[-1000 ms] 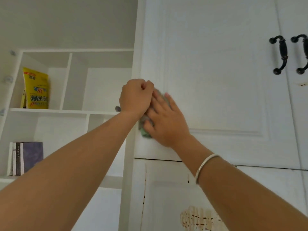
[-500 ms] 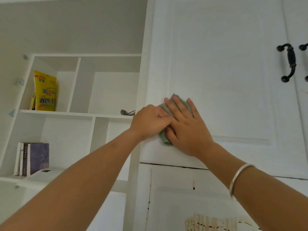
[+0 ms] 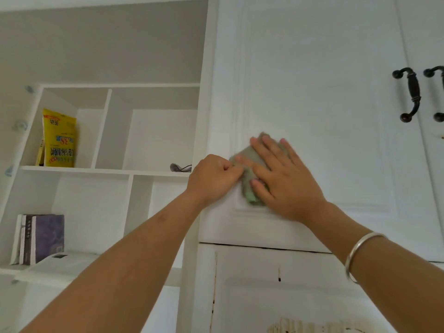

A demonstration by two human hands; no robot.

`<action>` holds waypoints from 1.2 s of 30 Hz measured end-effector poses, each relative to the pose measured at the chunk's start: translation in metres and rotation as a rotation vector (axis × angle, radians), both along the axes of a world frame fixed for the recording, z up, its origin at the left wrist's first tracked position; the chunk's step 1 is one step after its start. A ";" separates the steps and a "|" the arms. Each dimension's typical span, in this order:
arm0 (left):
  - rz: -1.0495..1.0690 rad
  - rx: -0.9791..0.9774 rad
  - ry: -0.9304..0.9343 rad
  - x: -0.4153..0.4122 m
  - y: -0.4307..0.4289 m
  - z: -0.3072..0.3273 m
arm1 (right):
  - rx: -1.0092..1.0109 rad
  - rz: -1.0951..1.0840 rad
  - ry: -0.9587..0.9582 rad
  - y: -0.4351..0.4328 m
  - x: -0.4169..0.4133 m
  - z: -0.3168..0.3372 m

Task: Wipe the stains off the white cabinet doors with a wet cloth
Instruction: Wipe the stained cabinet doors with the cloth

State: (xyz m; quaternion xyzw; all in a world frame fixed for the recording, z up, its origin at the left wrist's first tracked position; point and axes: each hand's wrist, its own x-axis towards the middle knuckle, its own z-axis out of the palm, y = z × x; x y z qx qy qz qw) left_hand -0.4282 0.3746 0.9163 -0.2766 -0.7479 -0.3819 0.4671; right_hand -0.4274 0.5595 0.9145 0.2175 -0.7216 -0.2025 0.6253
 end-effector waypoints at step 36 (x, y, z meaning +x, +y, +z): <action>0.338 -0.189 0.137 0.025 0.132 -0.019 | -0.510 -0.170 0.043 0.220 0.047 -0.069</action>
